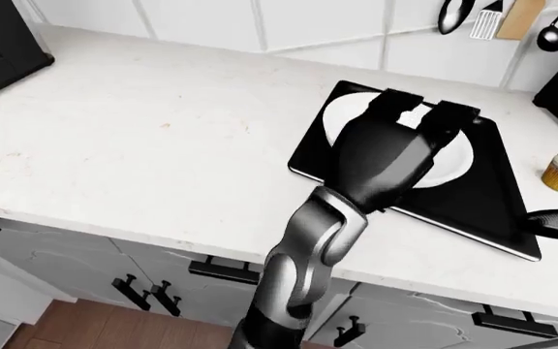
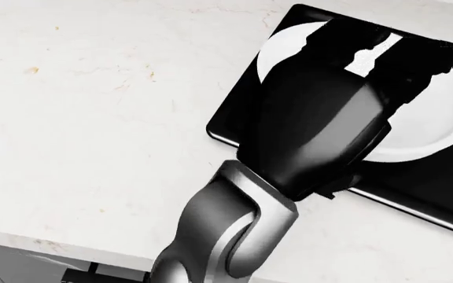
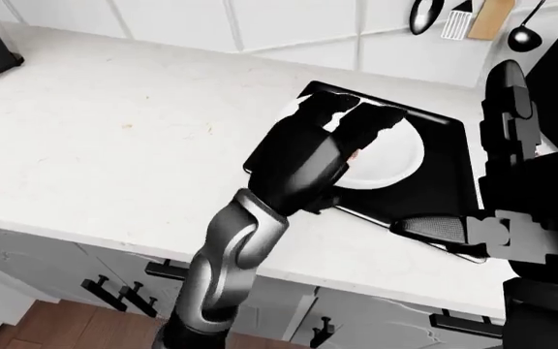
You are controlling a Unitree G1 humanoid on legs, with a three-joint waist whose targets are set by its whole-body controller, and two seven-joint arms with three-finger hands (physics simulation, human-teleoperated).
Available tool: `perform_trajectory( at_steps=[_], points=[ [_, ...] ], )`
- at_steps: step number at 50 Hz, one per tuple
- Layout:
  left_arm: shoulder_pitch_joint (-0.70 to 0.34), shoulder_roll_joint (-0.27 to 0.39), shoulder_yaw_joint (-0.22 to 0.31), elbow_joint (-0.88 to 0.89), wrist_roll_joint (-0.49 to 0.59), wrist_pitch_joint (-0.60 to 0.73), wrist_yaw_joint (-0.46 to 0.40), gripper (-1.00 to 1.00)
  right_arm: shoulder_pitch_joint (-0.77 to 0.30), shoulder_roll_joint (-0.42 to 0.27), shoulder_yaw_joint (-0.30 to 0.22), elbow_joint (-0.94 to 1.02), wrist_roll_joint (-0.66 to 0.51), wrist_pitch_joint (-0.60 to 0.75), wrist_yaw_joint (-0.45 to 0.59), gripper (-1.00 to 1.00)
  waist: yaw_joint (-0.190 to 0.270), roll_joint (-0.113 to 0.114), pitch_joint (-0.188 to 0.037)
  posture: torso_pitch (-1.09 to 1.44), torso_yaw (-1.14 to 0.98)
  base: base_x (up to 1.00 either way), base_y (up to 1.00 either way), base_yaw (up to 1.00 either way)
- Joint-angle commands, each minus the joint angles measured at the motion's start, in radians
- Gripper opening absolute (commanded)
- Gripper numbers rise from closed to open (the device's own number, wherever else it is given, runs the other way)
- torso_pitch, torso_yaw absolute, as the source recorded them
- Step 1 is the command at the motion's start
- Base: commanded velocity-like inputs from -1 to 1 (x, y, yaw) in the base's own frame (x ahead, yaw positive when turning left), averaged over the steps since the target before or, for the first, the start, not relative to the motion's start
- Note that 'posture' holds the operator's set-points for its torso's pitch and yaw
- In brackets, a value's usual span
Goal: Pick up the bowl with cake and place it on the tray. Pick up the cupcake and place it on the tray.
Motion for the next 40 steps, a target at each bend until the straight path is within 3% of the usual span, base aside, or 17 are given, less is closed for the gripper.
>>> perform_trajectory(
  at_steps=[1,10,16,18,22,28,31,35,40],
  points=[
    [0.000,-0.008,-0.004,-0.085,-0.012,-0.003,-0.025,0.47,-0.011,-0.014,-0.021,-0.010,-0.006,-0.025,0.002,1.00,0.001,-0.008,-0.017,0.00,0.00,0.00,0.00,0.00],
    [0.048,0.027,0.021,-0.279,-0.095,0.072,-0.128,0.51,-0.012,-0.032,-0.015,-0.010,0.002,-0.030,-0.010,1.00,0.000,-0.002,-0.013,0.00,0.00,0.00,0.00,0.00],
    [-0.013,0.094,0.109,-0.355,-0.212,0.178,-0.173,0.55,-0.021,-0.048,-0.009,-0.010,0.010,-0.029,-0.024,1.00,0.001,0.004,-0.011,0.00,0.00,0.00,0.00,0.00],
    [-0.034,0.109,0.143,-0.379,-0.279,0.251,-0.191,0.54,-0.032,-0.051,0.001,-0.010,0.008,-0.024,-0.028,1.00,0.001,0.006,-0.010,0.00,0.00,0.00,0.00,0.00],
    [-0.130,0.223,0.273,-0.416,-0.471,0.442,-0.201,0.55,-0.084,-0.073,0.052,-0.010,0.006,0.019,-0.050,1.00,-0.002,0.012,-0.007,0.00,0.00,0.00,0.00,0.00],
    [-0.167,0.369,0.322,-0.441,-0.648,0.589,-0.158,0.74,-0.155,-0.066,0.088,-0.010,-0.003,0.083,-0.069,1.00,-0.002,0.024,-0.005,0.00,0.00,0.00,0.00,0.00],
    [-0.177,0.401,0.359,-0.442,-0.741,0.697,-0.155,1.00,-0.184,-0.069,0.097,-0.010,-0.014,0.123,-0.078,1.00,0.000,0.023,-0.004,0.00,0.00,0.00,0.00,0.00],
    [-0.190,0.433,0.398,-0.493,-0.847,0.951,-0.164,1.00,-0.204,-0.003,0.112,-0.010,-0.103,0.197,-0.033,1.00,0.001,0.025,-0.003,0.00,0.00,0.00,0.00,0.00],
    [-0.212,0.484,0.423,-0.546,-0.982,1.144,-0.141,1.00,-0.262,-0.005,0.146,-0.010,-0.138,0.265,-0.056,1.00,0.000,0.028,-0.002,0.00,0.00,0.00,0.00,0.00]
  ],
)
